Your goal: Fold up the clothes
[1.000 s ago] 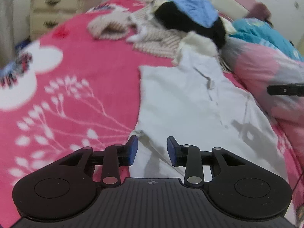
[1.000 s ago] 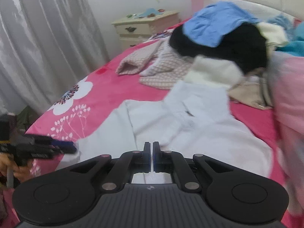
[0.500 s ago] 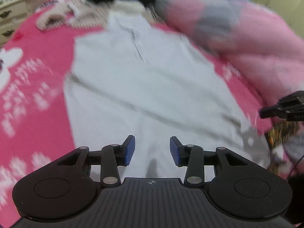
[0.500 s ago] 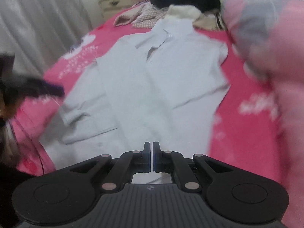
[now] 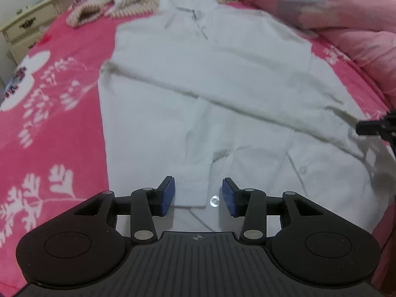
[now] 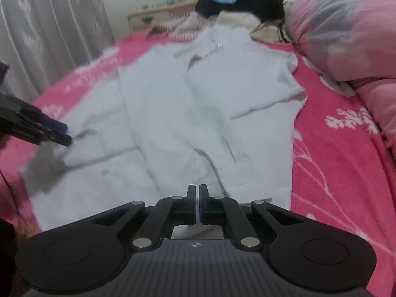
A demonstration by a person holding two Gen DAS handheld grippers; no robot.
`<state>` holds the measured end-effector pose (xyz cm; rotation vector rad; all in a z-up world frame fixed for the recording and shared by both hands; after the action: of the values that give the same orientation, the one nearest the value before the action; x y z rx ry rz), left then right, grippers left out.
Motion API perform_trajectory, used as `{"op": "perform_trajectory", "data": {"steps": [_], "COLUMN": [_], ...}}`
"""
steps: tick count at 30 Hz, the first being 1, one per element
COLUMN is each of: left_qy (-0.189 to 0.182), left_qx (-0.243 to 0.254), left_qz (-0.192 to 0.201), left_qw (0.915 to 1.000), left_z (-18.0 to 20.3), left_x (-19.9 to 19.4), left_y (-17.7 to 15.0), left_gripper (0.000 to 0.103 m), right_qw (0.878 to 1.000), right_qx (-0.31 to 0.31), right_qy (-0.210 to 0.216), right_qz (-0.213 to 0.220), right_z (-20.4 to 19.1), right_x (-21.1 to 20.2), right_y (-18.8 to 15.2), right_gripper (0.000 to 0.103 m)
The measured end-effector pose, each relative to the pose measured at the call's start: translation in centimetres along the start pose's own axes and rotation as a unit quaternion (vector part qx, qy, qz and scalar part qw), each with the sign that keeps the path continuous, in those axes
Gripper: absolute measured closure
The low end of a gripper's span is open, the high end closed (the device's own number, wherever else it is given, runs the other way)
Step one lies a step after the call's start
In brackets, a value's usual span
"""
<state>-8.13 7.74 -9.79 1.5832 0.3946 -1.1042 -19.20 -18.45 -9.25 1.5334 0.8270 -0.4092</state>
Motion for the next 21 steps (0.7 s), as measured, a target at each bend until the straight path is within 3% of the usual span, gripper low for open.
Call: {"op": "perform_trajectory", "data": {"steps": [7, 14, 21], "left_qy": [-0.006, 0.001, 0.009], "left_qx": [-0.019, -0.049, -0.072], "left_qz": [0.023, 0.018, 0.048], "left_qw": [0.9995, 0.9986, 0.9962], "left_z": [2.6, 3.9, 4.1], "left_x": [-1.0, -0.7, -1.8], "left_y": [0.2, -0.5, 0.1], "left_gripper": [0.051, 0.046, 0.019], "right_qw": [0.999, 0.999, 0.999], "right_qx": [-0.029, -0.027, -0.006], "right_qy": [0.013, 0.034, 0.036], "right_qz": [-0.026, -0.032, -0.027], "right_z": [-2.4, -3.9, -3.5], "right_x": [-0.8, -0.6, -1.0], "right_y": [-2.6, -3.3, -3.1], "right_gripper": [0.099, 0.099, 0.098]}}
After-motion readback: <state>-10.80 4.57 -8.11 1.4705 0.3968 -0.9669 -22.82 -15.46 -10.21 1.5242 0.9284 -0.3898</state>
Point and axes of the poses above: each gripper's, at about its wrist camera, not at the fingertips, and x roughly the way its jaws point, z to its right, y to its top, the point moved 2 cm from there along x, roughly the way its jaws point, and after that the axes turned 5 degrees about z, right-handed, at the moved point
